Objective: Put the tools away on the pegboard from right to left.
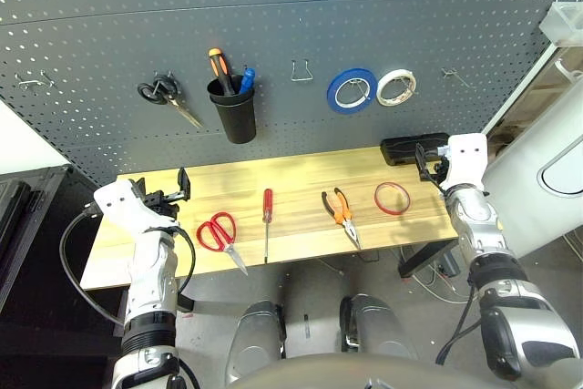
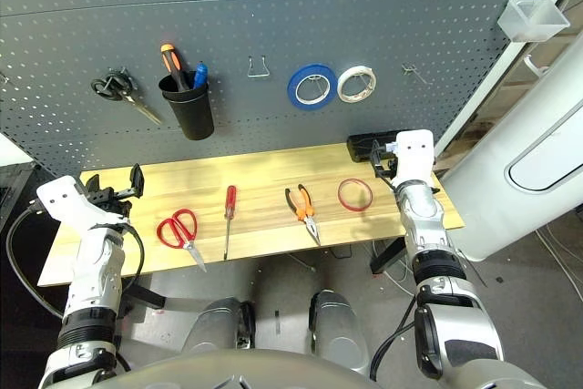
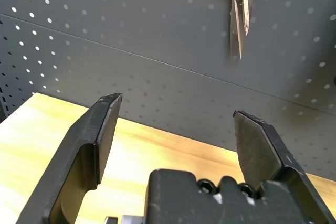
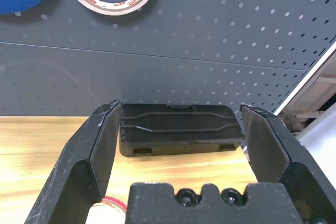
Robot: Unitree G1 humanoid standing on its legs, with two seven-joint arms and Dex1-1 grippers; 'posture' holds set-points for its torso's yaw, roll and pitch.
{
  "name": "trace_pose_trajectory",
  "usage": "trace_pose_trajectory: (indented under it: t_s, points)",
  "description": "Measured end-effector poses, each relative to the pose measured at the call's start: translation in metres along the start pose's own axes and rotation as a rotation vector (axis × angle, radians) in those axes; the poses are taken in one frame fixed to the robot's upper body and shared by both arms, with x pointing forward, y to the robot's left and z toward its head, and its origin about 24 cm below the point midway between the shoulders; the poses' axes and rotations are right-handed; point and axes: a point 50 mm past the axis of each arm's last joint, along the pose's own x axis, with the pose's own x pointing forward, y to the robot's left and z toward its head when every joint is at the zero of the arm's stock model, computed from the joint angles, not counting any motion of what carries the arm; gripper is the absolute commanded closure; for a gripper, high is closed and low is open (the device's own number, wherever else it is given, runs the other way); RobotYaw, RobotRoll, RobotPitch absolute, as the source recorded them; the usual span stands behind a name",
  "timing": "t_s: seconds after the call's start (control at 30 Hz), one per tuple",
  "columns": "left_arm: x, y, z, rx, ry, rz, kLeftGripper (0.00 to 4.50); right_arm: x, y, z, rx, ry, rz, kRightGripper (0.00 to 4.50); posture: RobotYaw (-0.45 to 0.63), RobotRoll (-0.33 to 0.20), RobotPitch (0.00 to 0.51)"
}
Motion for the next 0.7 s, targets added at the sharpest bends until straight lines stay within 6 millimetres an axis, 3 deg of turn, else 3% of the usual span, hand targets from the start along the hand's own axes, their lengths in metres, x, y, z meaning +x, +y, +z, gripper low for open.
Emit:
trace_pose_trajectory:
  t_s: [0.23, 0.33, 0.5, 0.7]
  points:
    - [0.004, -0.002, 0.004, -0.001, -0.009, -0.016, 0.04, -0.006, 0.004, -0.002, -0.006, -0.002, 0.030, 0.00, -0.05, 0.000, 0.020]
    - [0.006, 0.000, 0.008, 0.033, -0.013, -0.069, 0.04, -0.005, 0.008, 0.005, -0.005, 0.008, 0.063, 0.00, -0.05, 0.000, 0.058]
    - [0.010, -0.007, 0.027, 0.103, -0.032, -0.326, 0.04, -0.003, 0.018, 0.021, 0.014, 0.097, 0.147, 0.00, -0.05, 0.000, 0.130]
    - [-0.008, -0.024, 0.042, 0.155, 0.017, -0.664, 0.04, -0.007, 0.026, 0.044, 0.014, 0.223, 0.251, 0.00, -0.08, 0.000, 0.212]
